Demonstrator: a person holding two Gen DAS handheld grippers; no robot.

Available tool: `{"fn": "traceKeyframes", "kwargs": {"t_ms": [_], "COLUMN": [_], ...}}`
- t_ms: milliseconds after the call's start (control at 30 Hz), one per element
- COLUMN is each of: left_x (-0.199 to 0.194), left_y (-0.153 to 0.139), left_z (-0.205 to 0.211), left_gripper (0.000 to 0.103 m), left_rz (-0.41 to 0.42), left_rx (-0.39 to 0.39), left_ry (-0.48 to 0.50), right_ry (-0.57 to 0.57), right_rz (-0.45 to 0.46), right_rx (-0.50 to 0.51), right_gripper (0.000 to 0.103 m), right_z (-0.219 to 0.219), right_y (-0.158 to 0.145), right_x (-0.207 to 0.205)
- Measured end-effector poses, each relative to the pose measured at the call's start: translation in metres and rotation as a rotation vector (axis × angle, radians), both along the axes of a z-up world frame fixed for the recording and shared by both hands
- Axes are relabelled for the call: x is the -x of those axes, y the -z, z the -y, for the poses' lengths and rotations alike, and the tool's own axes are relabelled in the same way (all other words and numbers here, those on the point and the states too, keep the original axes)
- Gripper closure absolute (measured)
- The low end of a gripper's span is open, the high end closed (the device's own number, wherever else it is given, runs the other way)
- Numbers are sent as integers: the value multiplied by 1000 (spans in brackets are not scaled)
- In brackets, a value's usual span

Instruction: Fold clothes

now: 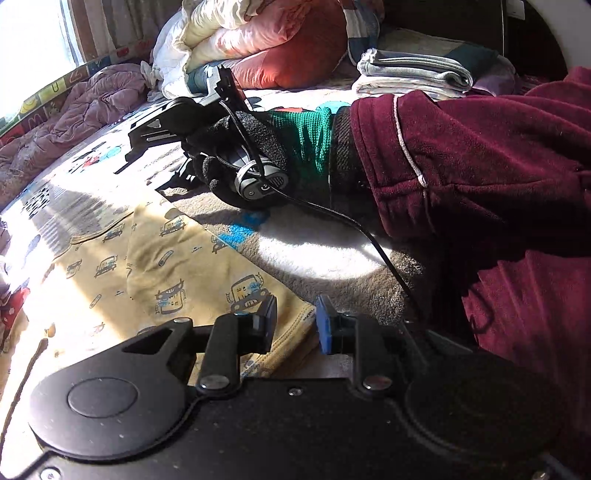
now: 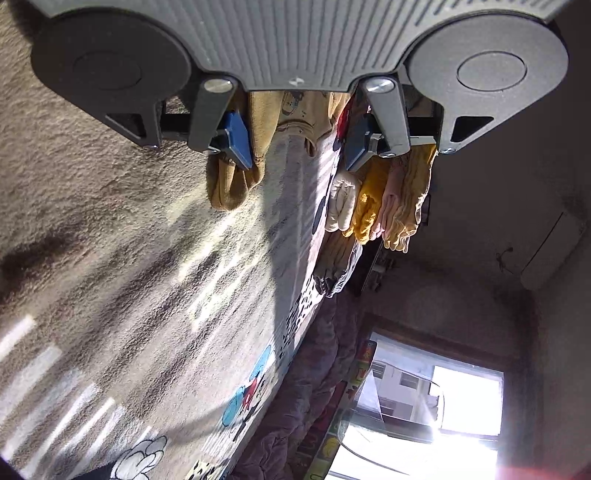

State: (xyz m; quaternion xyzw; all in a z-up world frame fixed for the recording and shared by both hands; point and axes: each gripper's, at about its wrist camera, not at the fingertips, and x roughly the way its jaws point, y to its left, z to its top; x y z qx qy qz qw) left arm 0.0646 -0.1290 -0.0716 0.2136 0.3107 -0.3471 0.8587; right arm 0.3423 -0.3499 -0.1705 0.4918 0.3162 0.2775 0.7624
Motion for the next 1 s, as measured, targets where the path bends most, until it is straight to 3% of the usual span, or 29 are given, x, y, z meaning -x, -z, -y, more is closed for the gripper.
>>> {"fn": "traceKeyframes", "kwargs": {"t_ms": [167, 333, 400, 500, 600, 667, 767, 867, 933, 967, 1000], "left_x": [-31, -51, -49, -39, -23, -16, -12, -13, -14, -13, -14], "left_y": [5, 24, 28, 25, 14, 15, 30, 28, 22, 20, 20], "left_z": [-35, -52, -49, -39, -34, -29, -17, -25, -34, -41, -46], "left_gripper": [81, 81, 81, 81, 81, 81, 81, 79, 58, 41, 39], "left_rz": [-127, -291, -293, -203, -140, -142, -137, -160, -182, -189, -196], "left_rx": [86, 169, 155, 89, 126, 138, 59, 120, 183, 222, 254], "left_ry": [-280, -436, -437, -434, -364, -317, -297, -324, -346, -364, -380], "right_ry": [0, 0, 4, 13, 38, 38, -1, -51, -87, -106, -125], "right_rz": [18, 36, 54, 75, 133, 201, 291, 356, 401, 424, 440], "right_rx": [41, 83, 130, 201, 298, 352, 402, 454, 522, 557, 583], "right_gripper": [45, 35, 34, 33, 34, 40, 52, 58, 59, 59, 59], "right_z": [2, 4, 6, 9, 15, 17, 14, 5, -8, -14, -20], "right_y": [-7, -14, -20, -28, -39, -49, -60, -70, -77, -80, -82], "right_x": [5, 10, 18, 29, 50, 70, 102, 134, 159, 172, 185]}}
